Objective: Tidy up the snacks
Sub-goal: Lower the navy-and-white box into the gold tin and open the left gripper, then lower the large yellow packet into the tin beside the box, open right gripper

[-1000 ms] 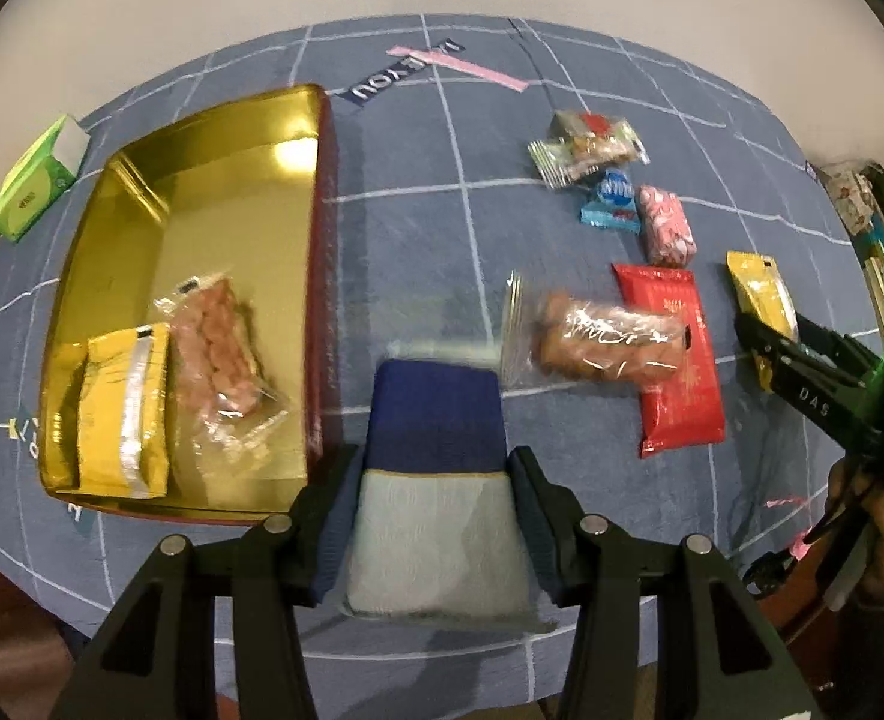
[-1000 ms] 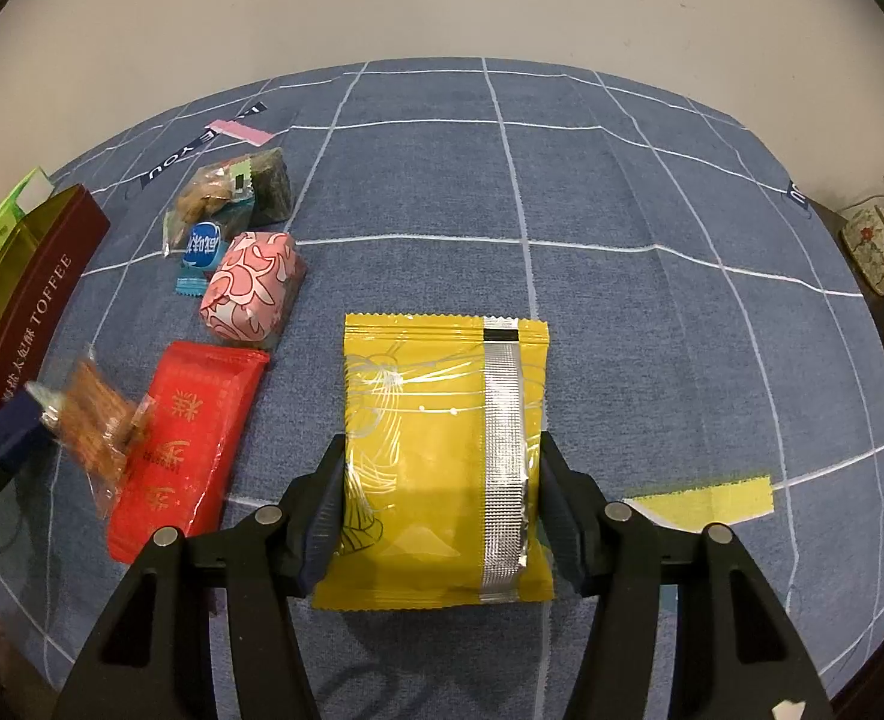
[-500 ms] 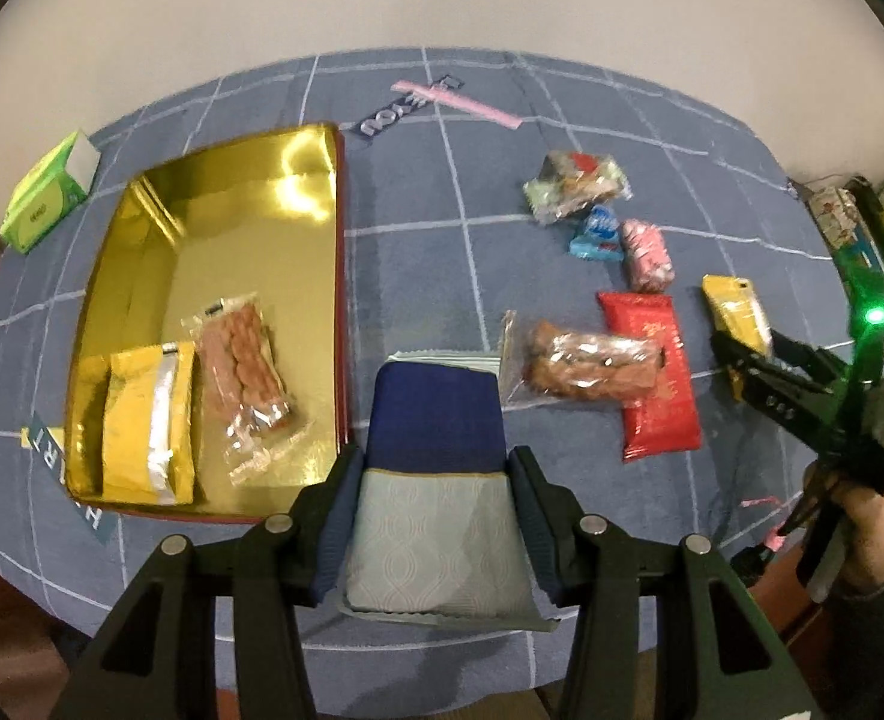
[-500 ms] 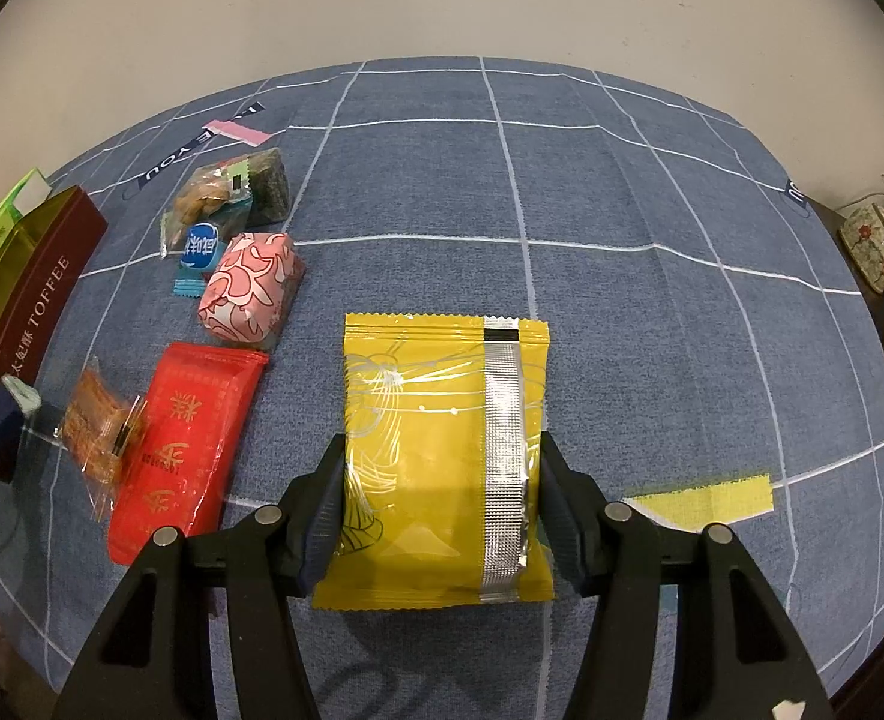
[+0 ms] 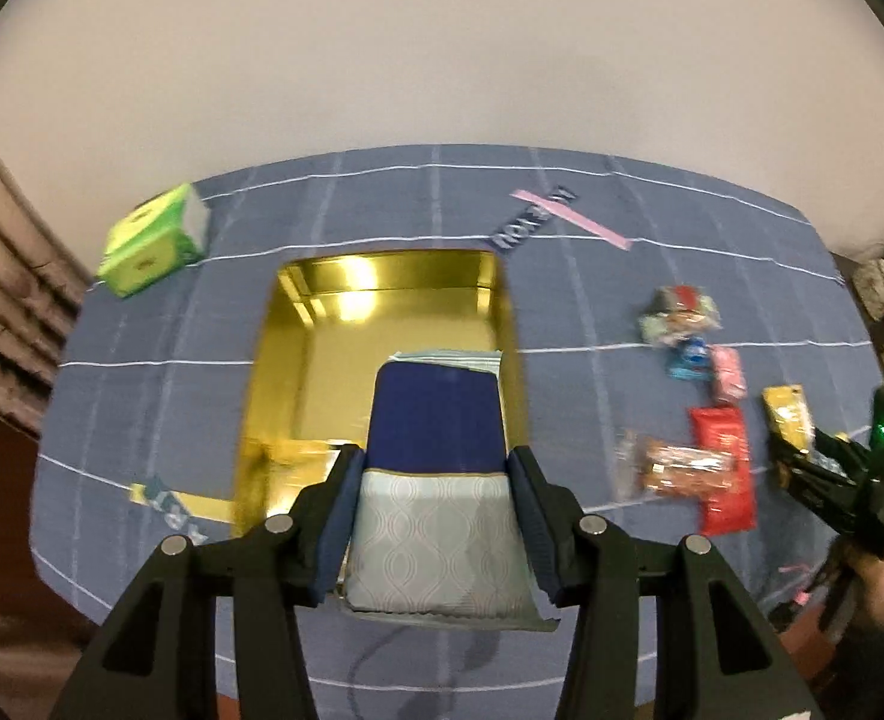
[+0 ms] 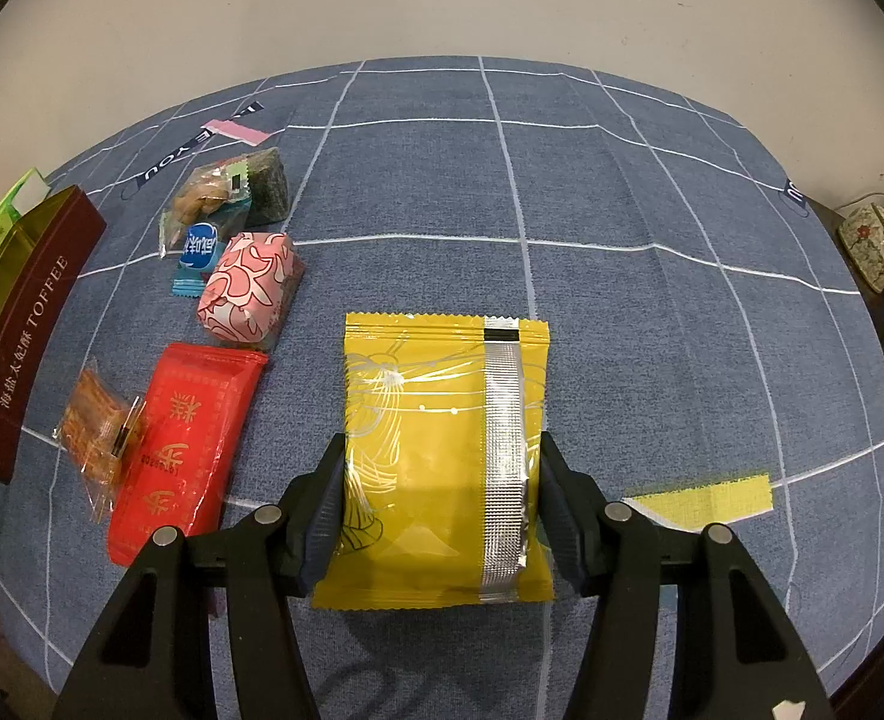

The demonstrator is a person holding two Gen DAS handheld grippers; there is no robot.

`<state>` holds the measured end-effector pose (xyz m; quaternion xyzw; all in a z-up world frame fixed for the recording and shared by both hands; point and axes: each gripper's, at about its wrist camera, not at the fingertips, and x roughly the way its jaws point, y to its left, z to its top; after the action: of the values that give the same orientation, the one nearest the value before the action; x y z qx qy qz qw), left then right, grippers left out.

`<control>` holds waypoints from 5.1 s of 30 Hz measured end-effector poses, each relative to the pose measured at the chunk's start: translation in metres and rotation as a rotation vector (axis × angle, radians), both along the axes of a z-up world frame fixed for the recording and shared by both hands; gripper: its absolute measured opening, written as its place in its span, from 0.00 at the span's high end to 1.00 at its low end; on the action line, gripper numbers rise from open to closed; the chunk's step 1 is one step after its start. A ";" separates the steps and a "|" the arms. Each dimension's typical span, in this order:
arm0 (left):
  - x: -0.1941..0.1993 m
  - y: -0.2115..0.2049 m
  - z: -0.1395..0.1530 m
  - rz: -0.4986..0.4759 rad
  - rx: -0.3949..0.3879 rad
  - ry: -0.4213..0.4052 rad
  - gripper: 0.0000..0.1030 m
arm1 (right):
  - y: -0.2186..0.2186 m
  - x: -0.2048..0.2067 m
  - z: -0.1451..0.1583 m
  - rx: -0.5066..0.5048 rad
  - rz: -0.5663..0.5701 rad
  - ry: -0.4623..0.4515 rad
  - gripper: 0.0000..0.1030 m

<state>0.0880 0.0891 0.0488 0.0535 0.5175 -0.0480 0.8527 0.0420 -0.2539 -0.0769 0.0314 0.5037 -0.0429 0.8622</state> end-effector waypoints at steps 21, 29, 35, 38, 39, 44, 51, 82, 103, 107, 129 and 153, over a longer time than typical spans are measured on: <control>0.022 0.066 -0.077 0.073 0.115 0.124 0.52 | -0.001 0.001 0.000 -0.003 -0.013 0.009 0.46; 0.020 0.066 -0.088 0.064 0.156 0.143 0.51 | 0.000 0.002 0.001 -0.004 -0.013 0.014 0.46; 0.022 0.069 -0.091 0.073 0.163 0.151 0.50 | 0.000 0.002 0.000 -0.003 -0.016 0.023 0.46; 0.021 0.071 -0.090 0.071 0.151 0.155 0.50 | 0.001 0.003 0.000 -0.005 -0.017 0.028 0.46; 0.021 0.071 -0.089 0.068 0.146 0.158 0.49 | 0.001 0.002 -0.001 -0.005 -0.018 0.029 0.46; 0.020 0.072 -0.086 0.065 0.128 0.161 0.49 | 0.002 0.003 0.000 -0.006 -0.020 0.031 0.46; 0.013 0.073 -0.076 0.055 0.097 0.141 0.44 | 0.002 0.002 -0.001 -0.007 -0.020 0.030 0.47; -0.054 0.102 -0.035 0.212 0.113 -0.133 0.41 | 0.003 0.004 0.004 0.027 -0.088 0.047 0.48; -0.076 0.144 -0.040 0.355 0.052 -0.119 0.41 | 0.147 0.021 0.080 0.109 0.174 -0.061 0.48; -0.084 0.156 -0.040 0.404 0.026 -0.119 0.41 | 0.205 0.028 0.082 0.126 0.281 -0.055 0.48; -0.084 0.162 -0.045 0.433 -0.011 -0.102 0.41 | 0.332 0.049 0.041 0.066 0.456 0.047 0.48; -0.083 0.160 -0.045 0.428 -0.008 -0.097 0.41 | 0.220 0.027 0.097 0.105 0.311 -0.081 0.35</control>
<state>0.0046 0.2491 0.0034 -0.0586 0.4754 0.1346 0.8674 0.0690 -0.0336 0.0205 -0.0004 0.4691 0.1185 0.8752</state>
